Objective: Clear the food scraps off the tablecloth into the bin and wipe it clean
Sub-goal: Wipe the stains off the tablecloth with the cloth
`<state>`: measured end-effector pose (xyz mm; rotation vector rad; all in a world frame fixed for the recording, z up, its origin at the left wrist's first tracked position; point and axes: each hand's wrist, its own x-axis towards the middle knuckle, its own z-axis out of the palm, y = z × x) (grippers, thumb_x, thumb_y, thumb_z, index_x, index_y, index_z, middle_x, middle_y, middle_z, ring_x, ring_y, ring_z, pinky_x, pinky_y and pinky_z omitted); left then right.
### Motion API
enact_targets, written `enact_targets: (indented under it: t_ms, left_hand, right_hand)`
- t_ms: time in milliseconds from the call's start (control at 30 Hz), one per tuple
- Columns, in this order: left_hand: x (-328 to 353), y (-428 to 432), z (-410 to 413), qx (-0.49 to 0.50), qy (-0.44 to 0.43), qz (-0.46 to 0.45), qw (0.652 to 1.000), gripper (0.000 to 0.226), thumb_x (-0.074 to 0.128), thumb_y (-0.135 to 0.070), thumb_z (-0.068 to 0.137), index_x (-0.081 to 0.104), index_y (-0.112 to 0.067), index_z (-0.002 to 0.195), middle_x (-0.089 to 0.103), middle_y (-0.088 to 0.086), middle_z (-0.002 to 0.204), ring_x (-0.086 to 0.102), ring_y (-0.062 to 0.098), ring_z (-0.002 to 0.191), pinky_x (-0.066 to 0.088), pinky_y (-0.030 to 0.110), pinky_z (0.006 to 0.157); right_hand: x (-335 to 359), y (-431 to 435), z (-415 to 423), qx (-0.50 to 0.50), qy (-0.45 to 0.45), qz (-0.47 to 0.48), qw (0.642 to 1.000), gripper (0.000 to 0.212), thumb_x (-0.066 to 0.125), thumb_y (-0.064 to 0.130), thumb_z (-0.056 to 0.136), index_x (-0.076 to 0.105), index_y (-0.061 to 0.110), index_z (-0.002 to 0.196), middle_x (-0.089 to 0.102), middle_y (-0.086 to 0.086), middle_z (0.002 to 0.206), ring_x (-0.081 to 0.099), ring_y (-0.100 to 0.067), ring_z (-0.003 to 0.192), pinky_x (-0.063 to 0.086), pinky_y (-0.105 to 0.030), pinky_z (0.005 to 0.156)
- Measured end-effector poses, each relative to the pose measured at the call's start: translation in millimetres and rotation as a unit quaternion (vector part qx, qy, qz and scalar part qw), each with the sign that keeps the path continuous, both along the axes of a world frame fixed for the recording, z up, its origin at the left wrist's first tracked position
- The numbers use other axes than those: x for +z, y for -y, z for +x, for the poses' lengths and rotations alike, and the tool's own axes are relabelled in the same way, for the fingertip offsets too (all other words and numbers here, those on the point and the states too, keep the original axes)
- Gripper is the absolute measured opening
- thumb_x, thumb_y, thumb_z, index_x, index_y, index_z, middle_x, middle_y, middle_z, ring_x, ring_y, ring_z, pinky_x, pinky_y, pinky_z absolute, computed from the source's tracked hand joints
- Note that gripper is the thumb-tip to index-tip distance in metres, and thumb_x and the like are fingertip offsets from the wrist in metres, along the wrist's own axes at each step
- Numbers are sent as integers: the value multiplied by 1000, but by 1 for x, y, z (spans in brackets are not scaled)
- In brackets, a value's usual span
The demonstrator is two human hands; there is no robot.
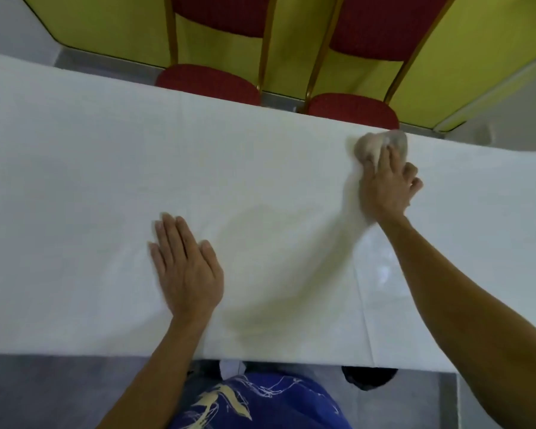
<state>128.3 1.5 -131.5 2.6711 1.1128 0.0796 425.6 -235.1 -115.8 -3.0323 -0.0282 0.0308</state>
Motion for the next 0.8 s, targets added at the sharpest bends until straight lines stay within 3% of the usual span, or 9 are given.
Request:
enact_targets:
  t_ms: [100,167,233,367,467,567,700,800]
  left_hand:
    - [0,1,1,0,2,2,1000,62,23,-30,104,15,4,156,8,20,166,1,31,155,8,51,125]
    - [0,2,1,-1,-2,2,1000,63,23,-30,104,14,4,156,7,20,166,1,31,155,7,52,125]
    - [0,2,1,1,-3,3,1000,63,22,-31,104,13,4,156,6,20,166,0,31,155,6,51,125]
    - [-1,2,-1,-2,11,11,1000,62,24,-29,103,16,4,155,9,21,165,3,31,155,7,51,125]
    - [-3,-1,-2,-4,21,1,1000,62,24,-30,103,17,4,155,10,21,165,4,32,155,6,51,125]
    - [-2,-11,-11,-34,34,-49,998,59,27,-25,105,18,2,156,8,18,166,3,30,155,4,48,126]
    - [-2,-40,-68,-16,58,-53,997,52,30,-14,105,25,3,154,15,18,165,8,31,155,7,49,125]
    - [-2,-47,-107,32,65,-42,996,54,27,-16,102,28,6,152,19,21,163,11,34,154,9,51,124]
  right_hand:
    - [9,26,1,-118,-12,18,993,53,24,48,102,33,25,148,33,1,155,38,-40,121,27,-50,98]
    - [10,-1,-25,-121,1,48,991,51,25,48,102,39,23,144,39,0,150,40,-39,115,30,-48,94]
    - [7,-48,-76,-51,12,78,996,49,30,45,101,46,21,140,44,2,147,42,-38,109,32,-45,89]
    - [8,-128,-199,193,7,91,977,49,42,28,91,51,21,139,50,3,141,41,-32,102,37,-42,81]
    - [7,-103,-187,266,5,62,962,53,47,25,87,52,23,140,52,4,143,43,-32,101,36,-39,77]
    - [-5,-25,-139,158,35,-10,987,49,48,31,90,55,20,137,52,-5,145,51,-39,100,41,-44,79]
    - [8,42,-116,-106,-8,34,994,51,32,48,102,35,23,147,32,-2,155,41,-39,108,30,-46,89]
    - [8,-3,-158,-84,15,52,995,48,44,39,100,43,15,142,38,-7,149,43,-40,103,33,-45,85]
